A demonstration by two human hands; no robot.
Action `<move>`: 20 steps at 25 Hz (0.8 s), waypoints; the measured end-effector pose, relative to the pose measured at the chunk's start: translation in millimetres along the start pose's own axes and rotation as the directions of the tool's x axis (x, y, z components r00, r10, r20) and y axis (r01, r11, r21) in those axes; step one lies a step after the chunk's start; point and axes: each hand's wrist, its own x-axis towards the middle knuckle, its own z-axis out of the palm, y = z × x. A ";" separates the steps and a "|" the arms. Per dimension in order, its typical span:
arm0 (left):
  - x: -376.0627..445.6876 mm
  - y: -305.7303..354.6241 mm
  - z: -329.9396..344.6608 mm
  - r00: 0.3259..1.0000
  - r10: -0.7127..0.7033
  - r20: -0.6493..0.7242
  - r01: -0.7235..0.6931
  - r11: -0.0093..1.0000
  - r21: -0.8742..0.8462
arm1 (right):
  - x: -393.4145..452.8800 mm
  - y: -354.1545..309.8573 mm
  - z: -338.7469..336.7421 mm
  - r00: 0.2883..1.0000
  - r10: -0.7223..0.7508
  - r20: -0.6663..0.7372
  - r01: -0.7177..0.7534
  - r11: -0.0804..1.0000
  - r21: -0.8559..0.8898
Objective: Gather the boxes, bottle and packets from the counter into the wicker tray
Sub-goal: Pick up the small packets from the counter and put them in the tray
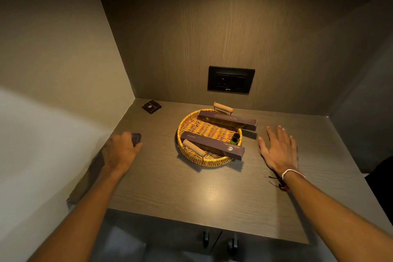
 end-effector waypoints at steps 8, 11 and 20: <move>13.8 96.5 -2.0 0.943 0.327 -0.056 -0.324 0.873 -0.365 | 5.3 3.3 4.1 1.000 0.010 -0.010 -0.010 1.000 -0.013; 20.2 134.6 2.8 0.886 0.461 0.056 -0.420 0.846 -0.329 | 5.6 3.9 4.0 1.000 0.016 -0.013 -0.016 1.000 -0.006; 26.7 147.1 28.5 0.870 0.480 0.115 -0.479 0.877 -0.038 | 3.6 3.2 6.7 0.999 0.021 -0.043 -0.021 1.000 -0.009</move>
